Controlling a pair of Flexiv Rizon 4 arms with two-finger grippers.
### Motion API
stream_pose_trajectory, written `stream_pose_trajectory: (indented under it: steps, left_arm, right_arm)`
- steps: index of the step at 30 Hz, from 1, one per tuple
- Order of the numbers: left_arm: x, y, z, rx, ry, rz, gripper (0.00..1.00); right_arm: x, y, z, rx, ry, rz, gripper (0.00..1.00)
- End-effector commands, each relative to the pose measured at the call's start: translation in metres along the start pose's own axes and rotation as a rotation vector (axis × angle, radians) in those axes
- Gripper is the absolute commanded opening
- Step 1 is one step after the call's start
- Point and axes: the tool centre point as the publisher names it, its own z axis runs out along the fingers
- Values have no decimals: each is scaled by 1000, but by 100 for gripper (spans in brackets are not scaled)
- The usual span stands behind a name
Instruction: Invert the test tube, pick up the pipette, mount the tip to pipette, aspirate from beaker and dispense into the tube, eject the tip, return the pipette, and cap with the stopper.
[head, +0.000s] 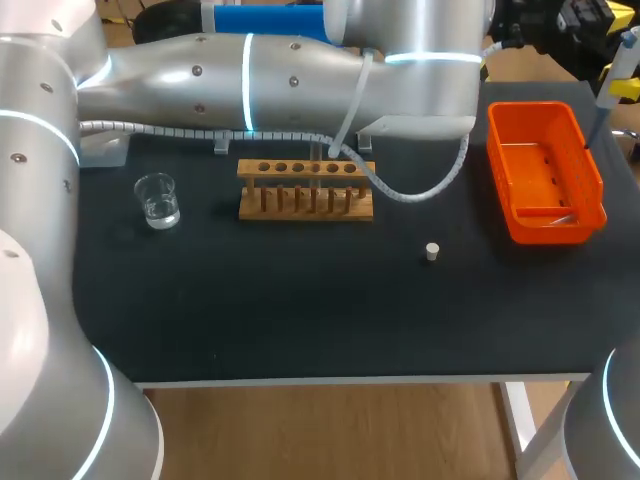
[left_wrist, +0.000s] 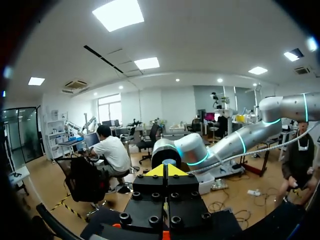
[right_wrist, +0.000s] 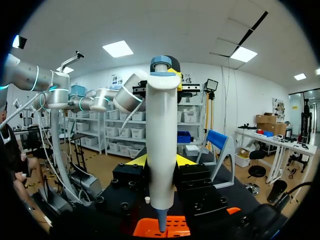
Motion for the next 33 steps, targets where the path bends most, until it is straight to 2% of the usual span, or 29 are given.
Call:
stream_pose_trajectory:
  steps: [1, 8, 13, 15, 20, 33]
  left_arm:
    - [5, -14, -16, -17, -16, 5, 100]
    - [6, -19, -41, -11, 1, -3, 100]
    - [11, -18, -61, 6, 46, -1, 100]
    - [14, -15, -70, -23, 46, -13, 100]
    - [22, -5, -92, -23, 48, -13, 100]
    - [51, 24, -155, -39, -22, -20, 100]
  right_arm:
    - [-1, 1, -1, 2, 4, 0, 0]
    - [-1, 1, -1, 2, 4, 0, 0]
    - [-1, 1, -1, 2, 4, 0, 0]
    - [-1, 1, -1, 2, 4, 0, 0]
    - [-1, 1, -1, 2, 4, 0, 0]
    - [-1, 1, -1, 2, 4, 0, 0]
